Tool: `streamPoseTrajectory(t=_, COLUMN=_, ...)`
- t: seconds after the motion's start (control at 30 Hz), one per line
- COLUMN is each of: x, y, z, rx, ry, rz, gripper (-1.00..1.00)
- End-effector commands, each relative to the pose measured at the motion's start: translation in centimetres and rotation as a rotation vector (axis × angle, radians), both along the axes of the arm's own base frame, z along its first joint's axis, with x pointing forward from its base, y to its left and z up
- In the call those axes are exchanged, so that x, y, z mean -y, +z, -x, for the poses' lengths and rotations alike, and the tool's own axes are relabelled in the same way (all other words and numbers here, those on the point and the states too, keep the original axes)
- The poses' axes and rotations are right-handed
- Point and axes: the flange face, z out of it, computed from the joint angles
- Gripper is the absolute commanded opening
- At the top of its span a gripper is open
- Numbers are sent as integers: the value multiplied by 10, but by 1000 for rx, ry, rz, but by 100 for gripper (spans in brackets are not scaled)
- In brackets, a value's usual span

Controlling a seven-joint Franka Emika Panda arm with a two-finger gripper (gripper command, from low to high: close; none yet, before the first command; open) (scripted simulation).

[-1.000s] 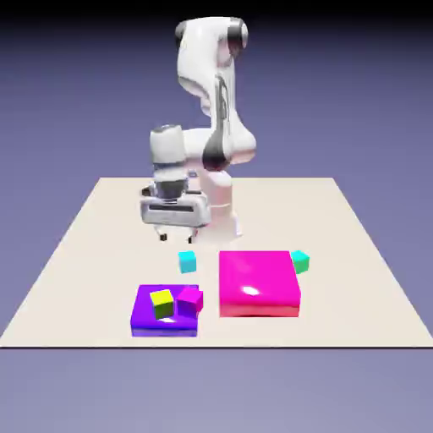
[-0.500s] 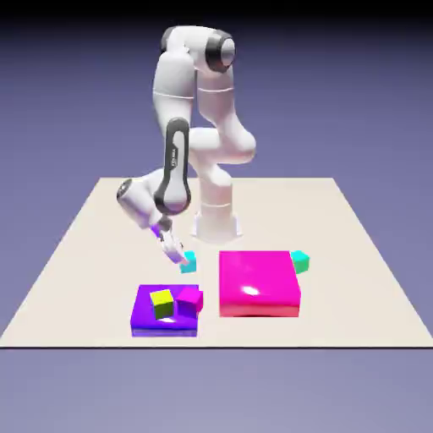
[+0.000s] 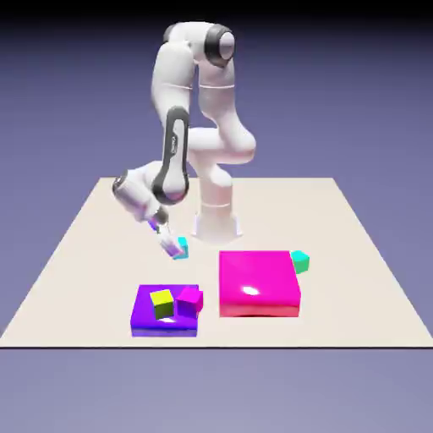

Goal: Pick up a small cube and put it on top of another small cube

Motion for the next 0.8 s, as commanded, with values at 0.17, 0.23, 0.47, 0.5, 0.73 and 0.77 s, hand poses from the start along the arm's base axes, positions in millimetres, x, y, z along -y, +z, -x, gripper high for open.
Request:
streamPoseTrajectory(t=0.17, x=6, y=37, z=-85, rx=0, ry=-201, rz=36, gripper=-100)
streamPoseTrajectory(t=0.23, x=1, y=51, z=-115, rx=4, ry=-260, rz=32, gripper=-100)
streamPoseTrajectory(t=0.47, x=-31, y=100, z=-201, rx=13, ry=-432, rz=-30, gripper=-100)
streamPoseTrajectory(t=0.5, x=-31, y=100, z=-201, rx=13, ry=-432, rz=-30, gripper=-100)
streamPoseTrajectory(t=0.73, x=-50, y=54, z=-207, rx=14, ry=-431, rz=-32, gripper=100)
streamPoseTrajectory(t=0.77, x=-43, y=71, z=-206, rx=15, ry=-431, rz=-33, gripper=100)
